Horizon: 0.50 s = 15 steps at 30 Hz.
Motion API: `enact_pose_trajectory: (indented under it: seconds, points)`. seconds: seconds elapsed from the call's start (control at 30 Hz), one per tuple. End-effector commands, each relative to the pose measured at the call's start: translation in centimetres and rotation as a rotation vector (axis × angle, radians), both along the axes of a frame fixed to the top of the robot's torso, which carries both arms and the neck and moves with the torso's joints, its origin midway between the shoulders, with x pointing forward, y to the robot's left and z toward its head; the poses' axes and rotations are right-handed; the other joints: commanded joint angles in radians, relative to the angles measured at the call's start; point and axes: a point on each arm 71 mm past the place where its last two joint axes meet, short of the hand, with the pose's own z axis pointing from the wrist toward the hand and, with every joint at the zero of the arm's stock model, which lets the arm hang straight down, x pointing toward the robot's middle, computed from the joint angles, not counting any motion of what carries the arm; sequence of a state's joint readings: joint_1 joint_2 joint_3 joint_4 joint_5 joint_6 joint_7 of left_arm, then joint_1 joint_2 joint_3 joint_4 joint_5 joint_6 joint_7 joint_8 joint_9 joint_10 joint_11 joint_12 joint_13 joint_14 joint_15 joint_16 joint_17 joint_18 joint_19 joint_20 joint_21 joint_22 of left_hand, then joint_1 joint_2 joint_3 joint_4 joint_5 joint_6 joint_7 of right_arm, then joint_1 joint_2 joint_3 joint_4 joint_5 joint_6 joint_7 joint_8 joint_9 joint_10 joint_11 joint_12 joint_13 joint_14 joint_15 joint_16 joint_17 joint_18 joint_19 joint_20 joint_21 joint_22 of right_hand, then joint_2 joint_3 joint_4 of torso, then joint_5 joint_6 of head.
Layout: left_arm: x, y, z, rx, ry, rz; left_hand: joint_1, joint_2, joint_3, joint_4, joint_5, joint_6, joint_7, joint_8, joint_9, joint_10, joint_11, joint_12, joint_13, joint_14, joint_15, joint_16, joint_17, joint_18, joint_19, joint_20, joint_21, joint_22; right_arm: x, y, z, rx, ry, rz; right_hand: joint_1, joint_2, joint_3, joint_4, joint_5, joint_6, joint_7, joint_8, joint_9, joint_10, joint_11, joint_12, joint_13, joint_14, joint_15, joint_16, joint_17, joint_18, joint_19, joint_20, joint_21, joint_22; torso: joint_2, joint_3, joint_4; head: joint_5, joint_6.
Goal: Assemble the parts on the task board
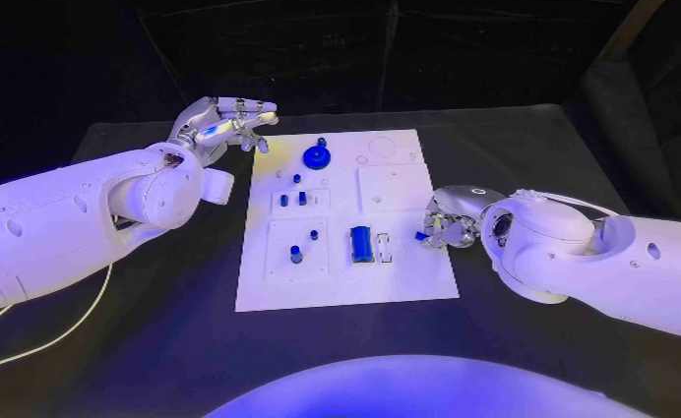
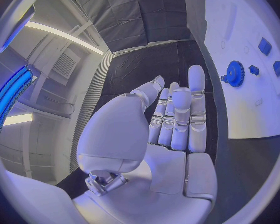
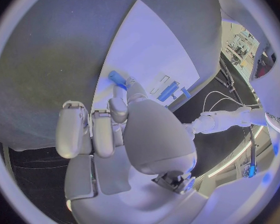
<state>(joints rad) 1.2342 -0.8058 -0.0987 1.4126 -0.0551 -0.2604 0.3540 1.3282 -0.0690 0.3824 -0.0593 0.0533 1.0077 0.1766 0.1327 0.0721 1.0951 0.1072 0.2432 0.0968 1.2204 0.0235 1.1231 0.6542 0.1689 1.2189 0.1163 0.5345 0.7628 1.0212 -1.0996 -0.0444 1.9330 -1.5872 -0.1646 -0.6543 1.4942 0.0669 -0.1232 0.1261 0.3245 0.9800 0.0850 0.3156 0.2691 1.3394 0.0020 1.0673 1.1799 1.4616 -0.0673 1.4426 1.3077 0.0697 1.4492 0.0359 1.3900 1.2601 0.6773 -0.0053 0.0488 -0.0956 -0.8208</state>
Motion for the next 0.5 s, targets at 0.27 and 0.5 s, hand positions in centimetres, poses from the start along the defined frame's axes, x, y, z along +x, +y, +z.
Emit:
enact_pose_trajectory:
  seconds: [0.27,0.5]
  points:
    - [0.0,-0.1,0.1,-0.004,-0.003,-0.001,0.0,0.009,-0.003,-0.004,-0.002,-0.007,0.001,0.004,-0.001,-0.006,-0.003,0.005,0.002,-0.005,-0.003,0.0,-0.001,0.013,-0.002,0.002,-0.005,-0.002,-0.6,0.8,1.0,0.165,-0.066,-0.065,-0.03,-0.008,0.036,0.025,0.029,0.03,-0.002,-0.021,-0.004,0.016,-0.002,0.012,0.008,0.072,-0.002,0.006,0.085,-0.007,0.008,0.002,0.006,0.008,0.0,-0.0006,0.0004,0.004,0.0]
    - [0.0,0.0,0.1,-0.004,-0.003,-0.001,0.002,0.01,-0.001,-0.006,-0.002,-0.008,0.001,0.005,-0.001,-0.007,-0.003,0.006,0.002,-0.006,-0.003,0.0,-0.002,0.013,-0.001,0.002,-0.005,-0.002,-0.7,2.0,1.1,0.24,-0.057,-0.07,-0.055,-0.029,0.054,0.046,0.04,0.04,-0.003,-0.035,-0.009,0.021,-0.003,0.016,0.012,0.073,-0.003,0.009,0.089,-0.007,0.009,0.0,0.007,0.011,0.0,-0.001,0.0004,0.005,-0.001]
